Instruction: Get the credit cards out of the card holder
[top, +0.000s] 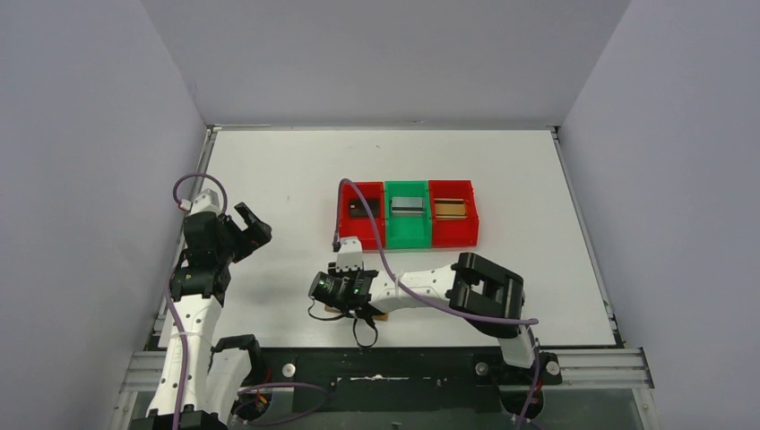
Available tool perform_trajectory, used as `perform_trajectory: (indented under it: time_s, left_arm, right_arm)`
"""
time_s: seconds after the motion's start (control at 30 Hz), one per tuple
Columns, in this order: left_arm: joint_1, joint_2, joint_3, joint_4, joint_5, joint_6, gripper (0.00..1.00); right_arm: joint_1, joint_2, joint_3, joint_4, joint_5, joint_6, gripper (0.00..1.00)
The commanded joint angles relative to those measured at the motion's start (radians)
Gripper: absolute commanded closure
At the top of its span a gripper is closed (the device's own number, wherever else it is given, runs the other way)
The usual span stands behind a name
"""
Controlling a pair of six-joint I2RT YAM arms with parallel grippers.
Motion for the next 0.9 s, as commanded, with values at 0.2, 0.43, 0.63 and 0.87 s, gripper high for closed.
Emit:
perform_trajectory:
  time_s: [0.2,0.43,0.63,0.87]
  left_arm:
    - [0.004,-0.008,0.011,0.044,0.012,0.005,0.09]
    - [0.004,-0.010,0.011,0.045,0.021,0.007,0.09]
    - [0.002,-0.011,0.011,0.047,0.031,0.010,0.09]
    - [-0.001,-0.006,0.011,0.051,0.045,0.013,0.09]
  right_arm:
    - [-0.006,-0.135,-0.117,0.174,-0.028,-0.037,0.82]
    - [-0.005,-0.231,-0.205,0.282,-0.066,-0.086,0.86]
    - [-0.037,-0.368,-0.415,0.554,-0.190,-0.075,0.81]
    - [-0.122,-0.452,-0.679,0.872,-0.320,0.002,0.77]
